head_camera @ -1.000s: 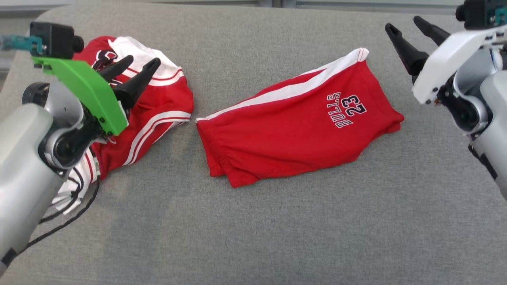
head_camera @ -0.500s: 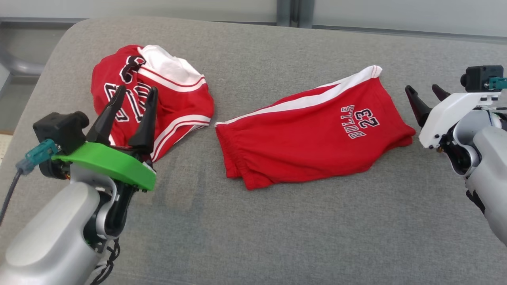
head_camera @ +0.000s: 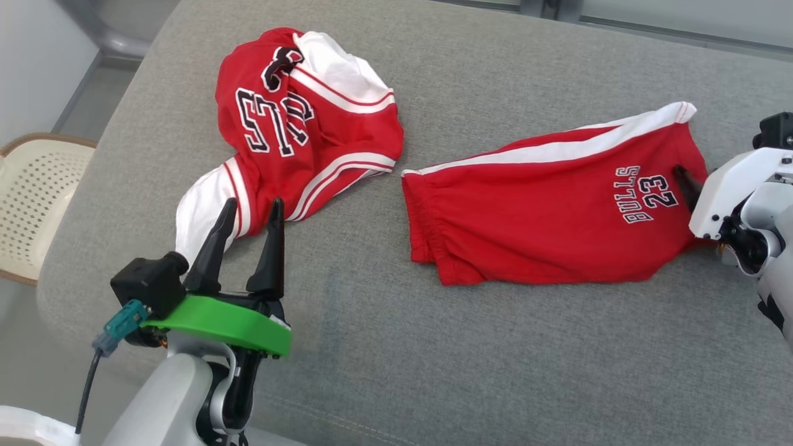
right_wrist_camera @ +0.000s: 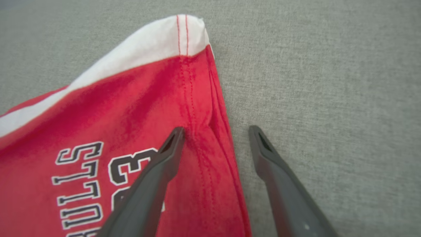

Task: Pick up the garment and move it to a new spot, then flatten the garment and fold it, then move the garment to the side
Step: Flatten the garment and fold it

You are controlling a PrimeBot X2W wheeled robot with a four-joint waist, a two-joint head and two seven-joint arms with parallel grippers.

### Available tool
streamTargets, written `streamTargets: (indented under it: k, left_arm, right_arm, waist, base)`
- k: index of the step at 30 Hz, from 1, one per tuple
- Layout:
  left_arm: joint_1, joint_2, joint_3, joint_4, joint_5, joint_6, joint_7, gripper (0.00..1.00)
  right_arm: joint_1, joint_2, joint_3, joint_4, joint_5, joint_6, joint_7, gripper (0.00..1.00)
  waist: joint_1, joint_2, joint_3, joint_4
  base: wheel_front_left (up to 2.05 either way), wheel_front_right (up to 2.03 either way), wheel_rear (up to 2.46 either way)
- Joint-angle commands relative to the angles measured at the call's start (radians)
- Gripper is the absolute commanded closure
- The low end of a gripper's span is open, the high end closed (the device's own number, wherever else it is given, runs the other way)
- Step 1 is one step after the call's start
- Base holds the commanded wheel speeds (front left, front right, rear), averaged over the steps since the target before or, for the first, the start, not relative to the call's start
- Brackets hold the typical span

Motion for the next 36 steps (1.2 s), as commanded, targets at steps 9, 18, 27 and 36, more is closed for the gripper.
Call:
streamTargets:
  k: [9,18,27,36]
  left_arm:
    - [0.057,-0.077,0.063,0.039,0.072,-0.058,0.0,0.0]
    - [0.105,-0.096,0.106,0.057,0.147,-0.078,0.0,0.0]
    - [0.2,-0.089,0.212,0.013,0.303,-0.055,0.0,0.0]
    - [0.271,-0.135,0.271,0.018,0.367,-0.104,0.0,0.0]
  right_arm:
    - [0.033,0.019,0.03,0.024,0.085,0.003,0.146,0.63]
    - [0.069,0.02,0.01,-0.037,0.161,0.0,-0.038,1.0]
    - [0.176,0.0,0.035,-0.106,0.206,0.0,-0.156,1.0]
    - [0.208,-0.037,0.062,-0.131,0.213,0.0,-0.238,1.0]
  waist:
    - [0.0,-0.0001,0.004,0.053]
    - [0.0,-0.0001,-0.076,-0.055]
    - [0.0,-0.0001,-0.156,-0.223]
    - [0.0,-0.0001,-0.188,-0.302]
  base:
    - [0.0,0.0,0.0]
    - [0.0,0.0,0.0]
    - [0.0,0.0,0.0]
    - [0.0,0.0,0.0]
